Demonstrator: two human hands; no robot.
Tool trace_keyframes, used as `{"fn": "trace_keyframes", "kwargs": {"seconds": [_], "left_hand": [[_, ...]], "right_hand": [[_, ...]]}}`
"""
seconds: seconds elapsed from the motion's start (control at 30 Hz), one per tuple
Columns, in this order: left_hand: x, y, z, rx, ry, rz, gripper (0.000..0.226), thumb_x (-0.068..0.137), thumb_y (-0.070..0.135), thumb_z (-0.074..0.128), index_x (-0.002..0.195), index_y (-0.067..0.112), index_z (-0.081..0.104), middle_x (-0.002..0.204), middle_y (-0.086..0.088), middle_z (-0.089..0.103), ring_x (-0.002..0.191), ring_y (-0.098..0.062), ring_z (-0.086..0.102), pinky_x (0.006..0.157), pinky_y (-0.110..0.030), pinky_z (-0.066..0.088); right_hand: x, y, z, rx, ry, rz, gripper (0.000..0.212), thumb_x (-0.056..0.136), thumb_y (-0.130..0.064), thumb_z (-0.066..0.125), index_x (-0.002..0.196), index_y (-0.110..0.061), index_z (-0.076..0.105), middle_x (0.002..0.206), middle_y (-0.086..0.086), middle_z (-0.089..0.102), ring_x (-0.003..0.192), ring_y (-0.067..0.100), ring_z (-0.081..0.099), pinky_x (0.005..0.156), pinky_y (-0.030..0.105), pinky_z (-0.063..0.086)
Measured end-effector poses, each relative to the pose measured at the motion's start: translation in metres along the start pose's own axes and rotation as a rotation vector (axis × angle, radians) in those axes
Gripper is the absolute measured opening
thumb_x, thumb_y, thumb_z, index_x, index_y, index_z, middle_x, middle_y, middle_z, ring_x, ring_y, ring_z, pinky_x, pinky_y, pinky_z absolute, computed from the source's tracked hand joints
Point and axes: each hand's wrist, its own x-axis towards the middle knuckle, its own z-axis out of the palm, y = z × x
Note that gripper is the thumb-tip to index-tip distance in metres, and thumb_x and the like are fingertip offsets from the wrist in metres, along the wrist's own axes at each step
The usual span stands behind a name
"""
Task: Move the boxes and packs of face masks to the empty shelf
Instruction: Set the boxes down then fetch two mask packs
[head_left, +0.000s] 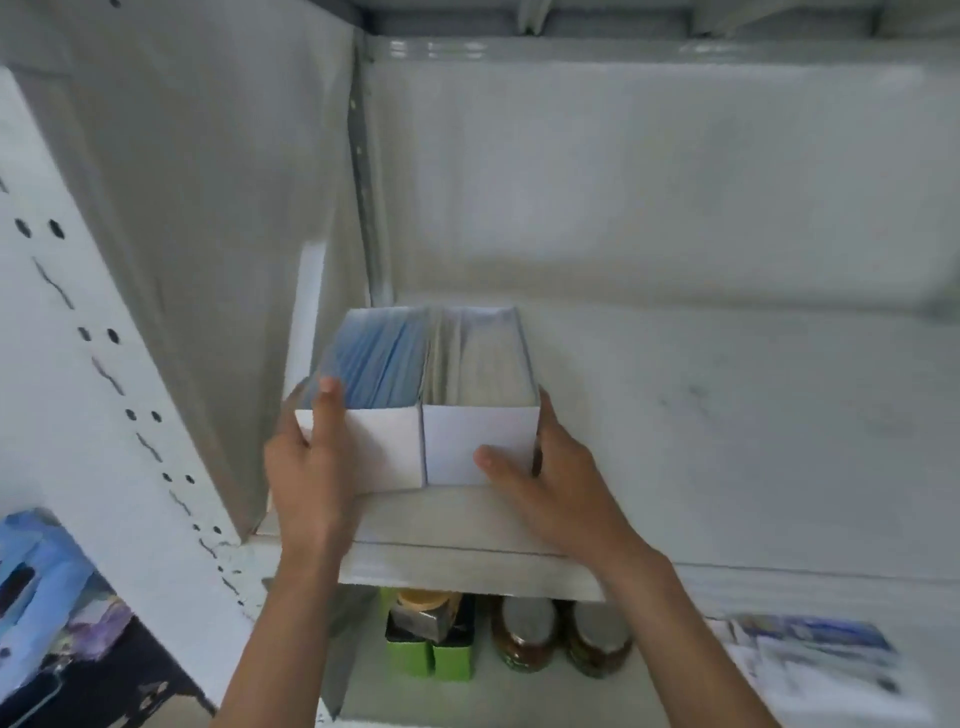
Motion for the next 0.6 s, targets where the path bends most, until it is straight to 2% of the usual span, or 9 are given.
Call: {"fn": "trace_keyframes", "kwargs": {"seconds": [0.03, 0.1, 0.17, 0.2, 0.27, 0.33, 0.37, 0.47, 0.6], "left_hand": [[-0.005, -0.001, -0.001, 0.0, 0.022, 0.149, 0.053, 0.095, 0.06, 0.053, 0.13, 0.02, 0.06, 0.123, 0.003, 0.066, 0.115, -0.01, 0.061, 0.08, -0.005, 0.048], [-0.018, -0.001, -0.001, 0.021, 0.079, 0.517, 0.047, 0.102, 0.043, 0.054, 0.137, 0.012, 0.054, 0.137, -0.014, 0.055, 0.129, -0.01, 0.049, 0.105, -0.018, 0.042], [-0.036, 0.001, 0.006, 0.039, 0.092, 0.831, 0.036, 0.102, 0.028, 0.055, 0.123, 0.0, 0.058, 0.125, -0.03, 0.056, 0.125, -0.014, 0.049, 0.109, -0.028, 0.037], [-0.048, 0.008, 0.016, 0.009, 0.035, 0.913, 0.031, 0.1, 0.023, 0.055, 0.114, -0.004, 0.061, 0.116, -0.031, 0.059, 0.119, -0.018, 0.053, 0.107, -0.028, 0.038], [-0.078, 0.033, 0.046, -0.049, -0.247, 0.952, 0.023, 0.096, 0.019, 0.056, 0.105, 0.0, 0.065, 0.107, -0.016, 0.065, 0.107, -0.027, 0.06, 0.101, -0.032, 0.042], [-0.119, 0.059, 0.084, -0.006, -0.675, 0.92, 0.022, 0.094, 0.026, 0.056, 0.108, 0.012, 0.066, 0.109, 0.0, 0.066, 0.106, -0.025, 0.062, 0.097, -0.041, 0.047], [-0.143, 0.07, 0.105, 0.073, -0.877, 0.938, 0.024, 0.094, 0.031, 0.056, 0.111, 0.017, 0.066, 0.112, 0.003, 0.066, 0.108, -0.023, 0.061, 0.097, -0.044, 0.047], [-0.225, 0.088, 0.17, 0.264, -1.314, 1.135, 0.032, 0.096, 0.044, 0.058, 0.122, 0.027, 0.063, 0.125, 0.005, 0.062, 0.115, -0.022, 0.055, 0.1, -0.042, 0.042], [-0.364, 0.102, 0.226, 0.292, -1.649, 1.329, 0.037, 0.094, 0.045, 0.059, 0.127, 0.029, 0.058, 0.133, 0.0, 0.057, 0.121, -0.029, 0.053, 0.097, -0.043, 0.043]], "right_hand": [[-0.005, 0.0, -0.003, -0.029, 0.011, 0.035, 0.095, 0.084, -0.067, 0.062, 0.158, -0.038, 0.01, 0.158, -0.017, 0.035, 0.138, -0.004, 0.035, 0.112, 0.021, 0.03], [-0.024, 0.004, -0.015, -0.104, 0.071, 0.075, 0.097, 0.082, -0.076, 0.056, 0.158, -0.037, 0.01, 0.16, -0.019, 0.028, 0.139, -0.009, 0.025, 0.108, 0.013, 0.021], [-0.055, 0.01, -0.036, -0.179, 0.192, 0.078, 0.087, 0.083, -0.078, 0.051, 0.155, -0.036, 0.027, 0.155, -0.021, 0.037, 0.139, -0.008, 0.031, 0.108, 0.009, 0.022], [-0.071, 0.011, -0.049, -0.238, 0.278, 0.079, 0.078, 0.085, -0.075, 0.051, 0.15, -0.034, 0.038, 0.15, -0.02, 0.045, 0.136, -0.005, 0.036, 0.107, 0.007, 0.022], [-0.103, 0.015, -0.083, -0.396, 0.468, 0.082, 0.055, 0.093, -0.055, 0.059, 0.139, -0.026, 0.055, 0.138, -0.011, 0.057, 0.13, 0.009, 0.046, 0.103, 0.004, 0.024], [-0.14, 0.023, -0.118, -0.578, 0.632, 0.134, 0.039, 0.095, -0.031, 0.066, 0.13, -0.014, 0.063, 0.131, 0.003, 0.062, 0.125, 0.023, 0.05, 0.105, 0.015, 0.03], [-0.161, 0.026, -0.138, -0.65, 0.698, 0.188, 0.036, 0.094, -0.026, 0.067, 0.127, -0.01, 0.064, 0.129, 0.007, 0.063, 0.123, 0.028, 0.051, 0.106, 0.024, 0.034], [-0.237, 0.031, -0.19, -0.788, 0.823, 0.46, 0.038, 0.093, -0.029, 0.065, 0.125, -0.007, 0.065, 0.126, 0.012, 0.064, 0.119, 0.034, 0.054, 0.103, 0.042, 0.041], [-0.351, 0.027, -0.235, -0.91, 0.838, 0.957, 0.045, 0.091, -0.041, 0.057, 0.126, -0.013, 0.063, 0.126, 0.014, 0.06, 0.118, 0.04, 0.052, 0.098, 0.044, 0.043]]}}
